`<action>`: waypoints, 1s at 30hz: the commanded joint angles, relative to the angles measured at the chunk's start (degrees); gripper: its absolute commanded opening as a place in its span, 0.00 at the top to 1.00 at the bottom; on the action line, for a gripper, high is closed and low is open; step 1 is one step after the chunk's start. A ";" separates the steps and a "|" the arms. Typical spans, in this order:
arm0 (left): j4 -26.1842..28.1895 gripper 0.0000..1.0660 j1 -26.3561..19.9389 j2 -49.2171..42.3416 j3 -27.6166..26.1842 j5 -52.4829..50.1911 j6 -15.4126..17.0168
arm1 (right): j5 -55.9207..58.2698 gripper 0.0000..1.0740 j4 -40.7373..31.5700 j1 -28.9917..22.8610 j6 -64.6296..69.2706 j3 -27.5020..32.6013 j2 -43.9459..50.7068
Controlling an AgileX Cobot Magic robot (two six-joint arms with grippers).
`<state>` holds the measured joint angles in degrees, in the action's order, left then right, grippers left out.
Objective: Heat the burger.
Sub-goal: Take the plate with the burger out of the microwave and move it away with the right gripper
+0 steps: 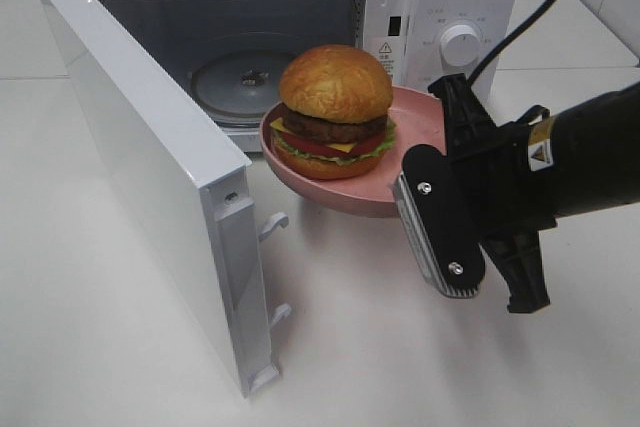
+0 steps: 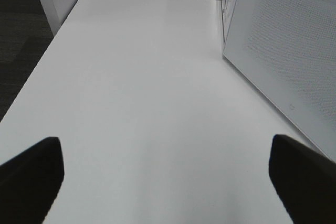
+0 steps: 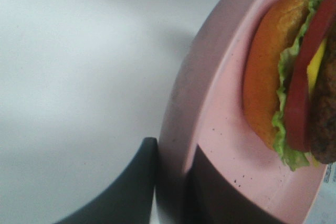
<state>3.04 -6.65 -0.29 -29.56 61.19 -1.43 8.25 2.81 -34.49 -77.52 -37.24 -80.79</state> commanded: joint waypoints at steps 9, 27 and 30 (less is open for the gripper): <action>0.11 0.08 0.11 -0.63 0.06 0.00 0.23 | -0.74 0.97 -0.46 0.52 3.21 7.62 12.49; 0.11 0.08 0.11 -0.63 0.06 0.00 0.23 | 10.89 0.96 11.06 0.52 16.10 12.78 28.82; 0.11 0.08 0.11 -0.63 0.06 0.00 0.23 | 13.24 0.96 15.47 0.52 21.94 12.78 31.40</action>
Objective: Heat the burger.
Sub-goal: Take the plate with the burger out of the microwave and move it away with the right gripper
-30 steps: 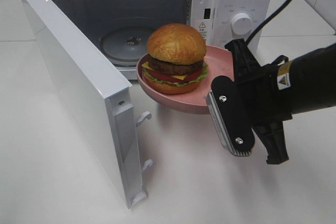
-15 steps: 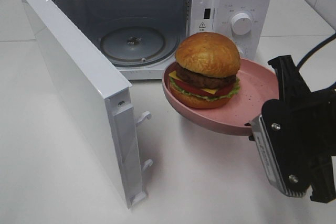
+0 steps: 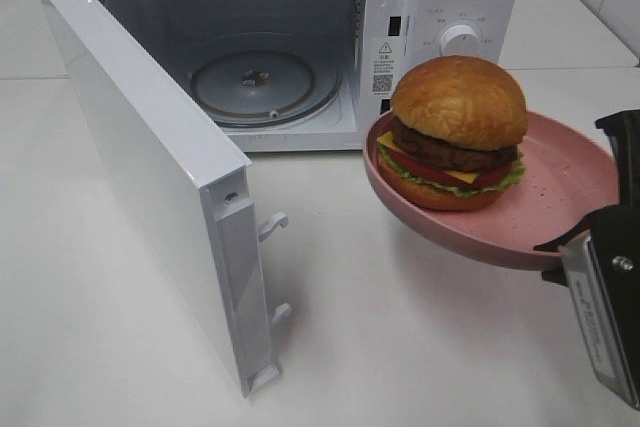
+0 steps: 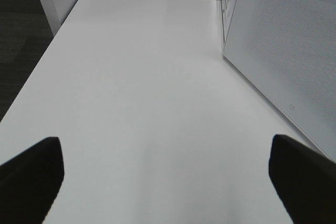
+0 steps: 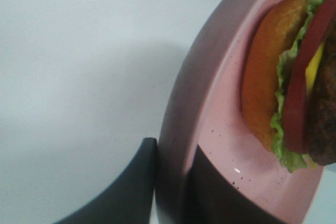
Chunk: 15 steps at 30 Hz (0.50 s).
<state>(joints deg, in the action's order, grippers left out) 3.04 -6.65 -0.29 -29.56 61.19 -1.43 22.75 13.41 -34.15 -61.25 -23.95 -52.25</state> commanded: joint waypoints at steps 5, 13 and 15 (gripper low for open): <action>0.11 0.08 0.11 -0.63 0.06 0.00 0.23 | 4.70 0.96 11.46 0.17 16.33 -0.52 5.33; 0.11 0.08 0.11 -0.63 0.06 0.00 0.23 | 13.92 0.95 18.74 0.17 27.85 -0.52 5.39; 0.11 0.08 0.11 -0.63 0.06 0.00 0.23 | 14.32 0.95 19.14 0.17 28.48 -0.52 5.39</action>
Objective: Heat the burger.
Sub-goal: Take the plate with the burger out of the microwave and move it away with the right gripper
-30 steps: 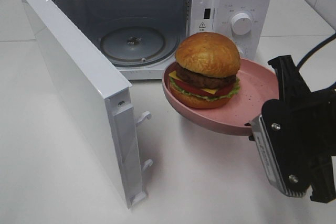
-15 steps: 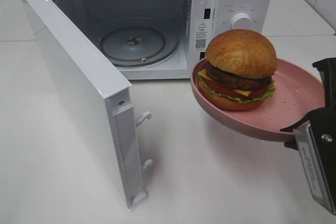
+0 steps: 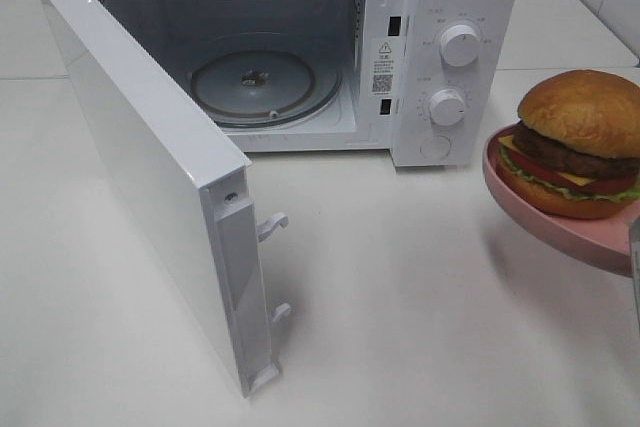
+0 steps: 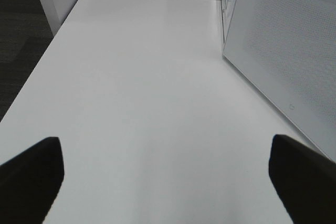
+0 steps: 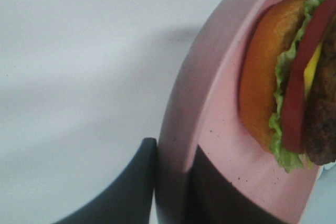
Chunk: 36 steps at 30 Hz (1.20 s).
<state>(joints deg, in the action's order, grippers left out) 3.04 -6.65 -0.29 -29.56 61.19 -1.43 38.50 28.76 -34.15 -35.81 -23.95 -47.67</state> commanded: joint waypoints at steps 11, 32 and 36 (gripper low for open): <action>0.11 0.08 0.11 -0.63 0.06 0.00 0.23 | 3.38 0.95 12.49 0.17 18.33 -0.52 0.80; 0.11 0.08 0.11 -0.63 0.06 0.00 0.23 | 10.94 0.93 21.43 0.17 43.37 -0.92 -7.85; 0.11 0.08 0.11 -0.63 0.06 0.00 0.23 | 12.95 0.93 21.77 0.17 50.31 -2.75 -11.69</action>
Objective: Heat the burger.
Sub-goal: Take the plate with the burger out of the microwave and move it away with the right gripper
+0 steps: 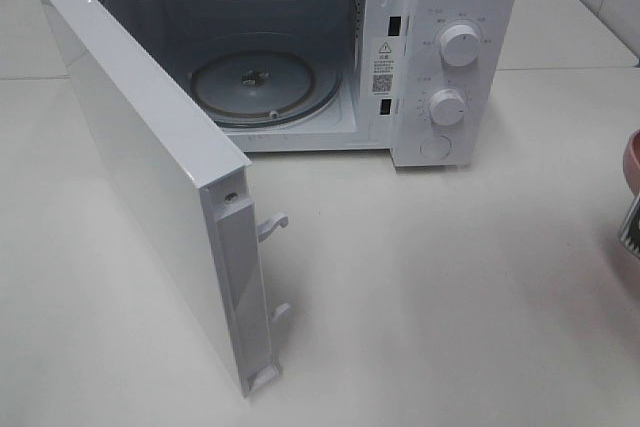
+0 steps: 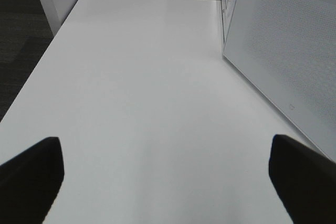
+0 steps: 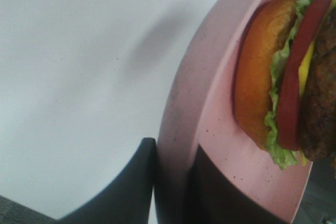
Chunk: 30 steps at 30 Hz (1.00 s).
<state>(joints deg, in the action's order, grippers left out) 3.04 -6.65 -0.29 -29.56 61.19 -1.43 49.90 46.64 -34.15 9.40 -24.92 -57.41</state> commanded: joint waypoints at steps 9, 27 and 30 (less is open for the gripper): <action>0.11 0.08 0.11 -0.63 0.06 0.00 0.23 | 6.42 0.93 6.07 0.17 19.65 -7.56 -16.33; 0.11 0.08 0.11 -0.63 0.06 0.00 0.23 | 7.51 1.00 6.59 0.34 37.64 -13.81 -32.60; 0.11 0.08 0.11 -0.63 0.06 0.00 0.23 | 7.51 1.00 6.65 0.34 39.02 -13.81 -33.23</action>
<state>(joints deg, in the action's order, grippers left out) 3.04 -6.65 -0.29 -29.56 61.19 -1.43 55.06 49.73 -34.03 47.33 -38.45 -90.58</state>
